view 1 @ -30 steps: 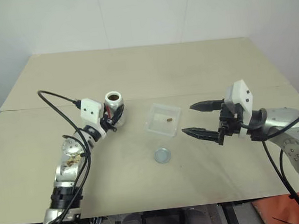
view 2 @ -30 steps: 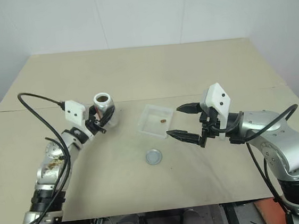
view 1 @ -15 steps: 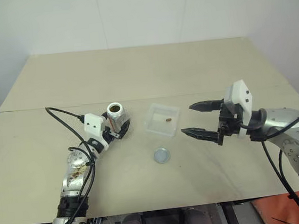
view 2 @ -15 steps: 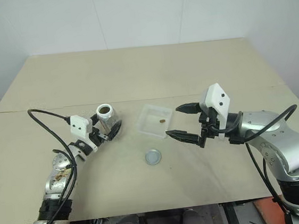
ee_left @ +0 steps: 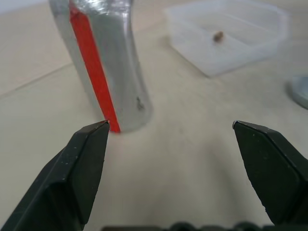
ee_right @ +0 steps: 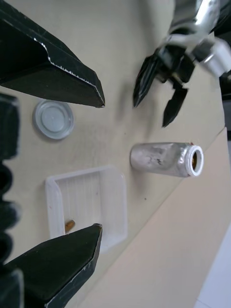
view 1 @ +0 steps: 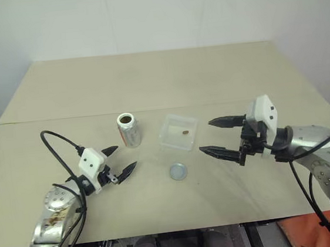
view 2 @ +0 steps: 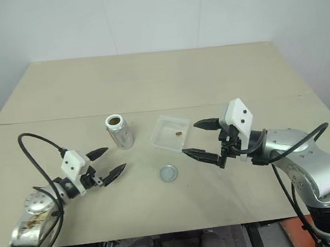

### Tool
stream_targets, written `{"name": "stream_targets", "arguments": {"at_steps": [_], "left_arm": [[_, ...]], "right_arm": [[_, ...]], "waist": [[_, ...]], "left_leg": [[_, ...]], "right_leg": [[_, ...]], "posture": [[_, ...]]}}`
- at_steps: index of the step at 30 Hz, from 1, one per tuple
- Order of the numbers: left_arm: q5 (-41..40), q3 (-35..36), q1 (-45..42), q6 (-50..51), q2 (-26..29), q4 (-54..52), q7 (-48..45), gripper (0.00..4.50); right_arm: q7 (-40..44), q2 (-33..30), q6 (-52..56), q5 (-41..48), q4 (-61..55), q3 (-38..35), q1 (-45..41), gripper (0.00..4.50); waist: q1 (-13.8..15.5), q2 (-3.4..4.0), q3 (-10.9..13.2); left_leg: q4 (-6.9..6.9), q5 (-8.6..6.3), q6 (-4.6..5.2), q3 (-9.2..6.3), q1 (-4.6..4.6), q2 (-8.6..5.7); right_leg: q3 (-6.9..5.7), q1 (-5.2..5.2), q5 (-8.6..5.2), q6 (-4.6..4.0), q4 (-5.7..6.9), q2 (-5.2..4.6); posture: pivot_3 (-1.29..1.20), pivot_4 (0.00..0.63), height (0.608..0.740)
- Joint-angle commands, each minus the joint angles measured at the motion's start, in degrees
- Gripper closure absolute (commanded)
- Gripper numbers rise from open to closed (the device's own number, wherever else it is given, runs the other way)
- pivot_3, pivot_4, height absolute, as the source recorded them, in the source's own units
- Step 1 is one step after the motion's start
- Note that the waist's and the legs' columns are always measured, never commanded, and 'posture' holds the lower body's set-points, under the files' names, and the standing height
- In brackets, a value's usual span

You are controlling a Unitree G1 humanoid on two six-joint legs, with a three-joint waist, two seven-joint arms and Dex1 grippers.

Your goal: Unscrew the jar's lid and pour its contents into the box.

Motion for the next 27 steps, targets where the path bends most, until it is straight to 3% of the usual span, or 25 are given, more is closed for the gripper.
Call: {"name": "stream_targets", "arguments": {"at_steps": [1,5,10,27], "left_arm": [[-6.2,5.1,0.3,2.4,6.2,-4.6,-8.4,0.05],[-11.1,8.4,-0.3,2.3,12.5,-4.9,-18.7,0.05],[-15.7,10.8,-4.2,6.3,15.3,-4.1,-21.9,0.05],[-16.8,11.9,-1.0,7.0,12.3,-7.7,-21.6,0.05]], "right_arm": [[0.6,-0.3,-1.2,1.0,-2.0,-1.6,0.6,0.0],[1.9,-0.2,-2.9,1.1,-2.8,-2.2,3.7,0.0],[3.5,0.2,-4.9,1.1,-2.7,-2.0,6.1,0.0],[3.1,0.6,-5.8,1.0,-2.7,-2.4,5.8,0.0]], "waist": [[0.0,0.0,0.0],[-0.1,0.01,0.0],[-0.1,0.01,0.0],[-0.1,0.01,0.0]], "left_leg": [[0.0,-0.01,0.01,0.0,0.05,0.0],[-0.08,-0.02,0.02,0.09,0.25,-0.05],[-0.22,0.06,-0.11,0.12,0.23,-0.06],[-0.32,0.05,-0.1,0.16,0.3,-0.05]], "right_leg": [[0.0,0.05,0.0,0.0,-0.02,0.0],[0.05,0.15,-0.03,-0.05,-0.21,0.03],[0.05,0.16,-0.03,-0.04,-0.43,0.07],[0.14,0.15,-0.03,-0.05,-0.43,0.11]], "posture": [[0.0,0.15,0.74],[0.0,0.15,0.74],[0.0,0.15,0.74],[0.0,0.15,0.74]]}}
